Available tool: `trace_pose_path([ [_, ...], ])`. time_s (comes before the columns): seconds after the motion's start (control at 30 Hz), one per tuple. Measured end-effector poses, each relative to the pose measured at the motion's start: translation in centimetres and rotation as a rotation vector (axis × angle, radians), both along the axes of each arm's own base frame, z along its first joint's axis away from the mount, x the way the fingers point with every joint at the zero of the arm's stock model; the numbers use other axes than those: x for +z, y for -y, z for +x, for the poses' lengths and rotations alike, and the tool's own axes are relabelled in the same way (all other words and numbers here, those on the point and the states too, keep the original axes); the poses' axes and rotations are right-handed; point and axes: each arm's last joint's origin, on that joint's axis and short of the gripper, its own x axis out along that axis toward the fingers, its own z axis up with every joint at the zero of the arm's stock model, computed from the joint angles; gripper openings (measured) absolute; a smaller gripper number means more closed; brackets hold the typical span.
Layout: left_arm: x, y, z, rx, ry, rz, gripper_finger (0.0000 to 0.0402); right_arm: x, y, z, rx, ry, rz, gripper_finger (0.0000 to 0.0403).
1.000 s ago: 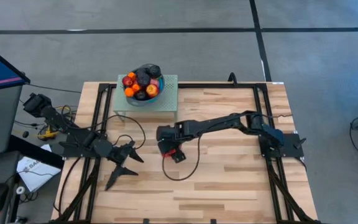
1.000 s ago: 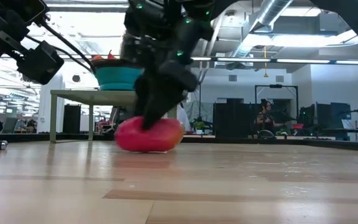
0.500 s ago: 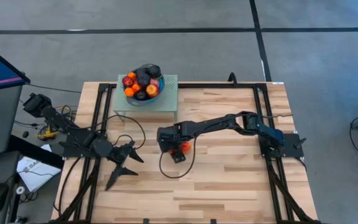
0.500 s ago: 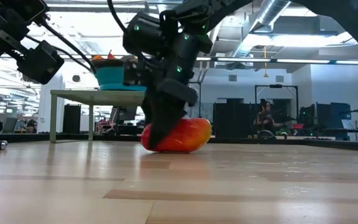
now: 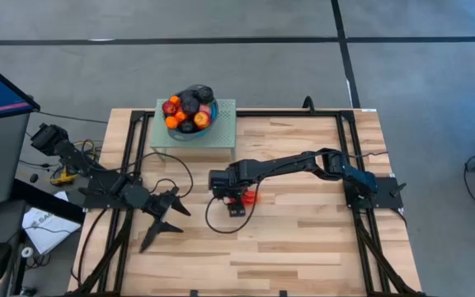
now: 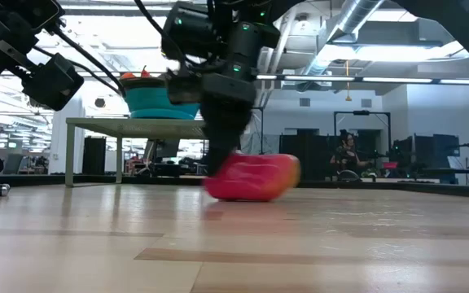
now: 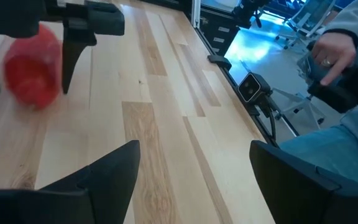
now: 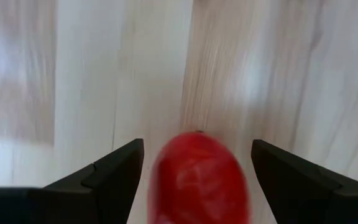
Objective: Pick & Place Fruit
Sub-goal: Put the orange mango into the blue strainer bowl on the shelf
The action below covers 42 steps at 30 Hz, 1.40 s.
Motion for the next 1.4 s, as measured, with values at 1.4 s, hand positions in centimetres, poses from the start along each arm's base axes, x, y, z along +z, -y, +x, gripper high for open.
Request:
trace_pose_path([
  [1.4,-0.2,0.1,-0.2,-0.011,-0.02,0.012,0.0297,-0.2,-2.6,-4.8,-0.188,-0.117,0.027,0.0244],
])
